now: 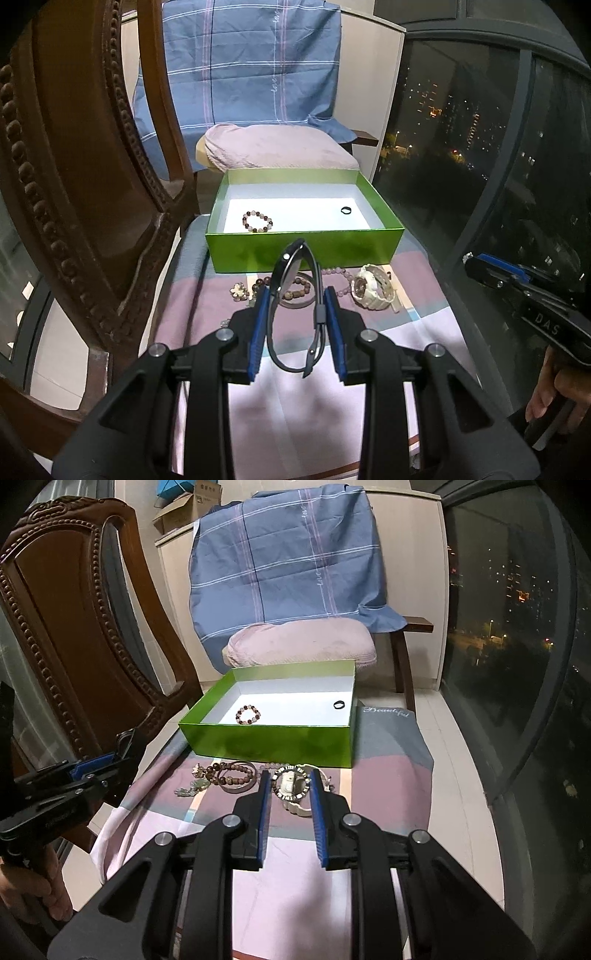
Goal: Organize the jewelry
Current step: 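Carry the black watch and silver ring in both tools toward the green box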
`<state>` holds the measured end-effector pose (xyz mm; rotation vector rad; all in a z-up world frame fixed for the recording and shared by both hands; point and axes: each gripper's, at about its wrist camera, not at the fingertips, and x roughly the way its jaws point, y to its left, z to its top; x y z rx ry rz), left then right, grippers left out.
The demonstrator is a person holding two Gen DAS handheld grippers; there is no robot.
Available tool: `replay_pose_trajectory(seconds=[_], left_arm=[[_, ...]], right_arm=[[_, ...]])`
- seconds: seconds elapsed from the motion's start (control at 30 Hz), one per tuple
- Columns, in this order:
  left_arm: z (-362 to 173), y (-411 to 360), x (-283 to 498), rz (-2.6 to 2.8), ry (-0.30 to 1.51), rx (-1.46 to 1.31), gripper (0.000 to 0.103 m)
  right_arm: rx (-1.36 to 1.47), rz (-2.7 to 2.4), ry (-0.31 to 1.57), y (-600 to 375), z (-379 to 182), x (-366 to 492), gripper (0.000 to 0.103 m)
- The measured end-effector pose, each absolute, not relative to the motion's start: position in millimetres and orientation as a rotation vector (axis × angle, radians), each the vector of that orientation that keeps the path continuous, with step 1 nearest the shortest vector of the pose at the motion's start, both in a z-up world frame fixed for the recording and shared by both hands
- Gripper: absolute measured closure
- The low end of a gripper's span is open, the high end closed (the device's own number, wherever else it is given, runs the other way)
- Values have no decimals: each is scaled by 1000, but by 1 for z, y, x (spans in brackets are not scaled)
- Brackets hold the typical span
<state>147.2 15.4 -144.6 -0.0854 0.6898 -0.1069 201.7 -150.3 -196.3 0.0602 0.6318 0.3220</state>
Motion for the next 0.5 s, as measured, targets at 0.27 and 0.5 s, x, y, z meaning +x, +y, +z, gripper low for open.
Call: replay_pose_trajectory(seconds=[0.27,0.5], left_arm=[[-147,12,152,-114,695,-84,73],[-147,13,151,-111,703,-83,72]], right_arm=[[56,314,636,-151,-199,203,82],[56,316,634,-151,-198,202,82]])
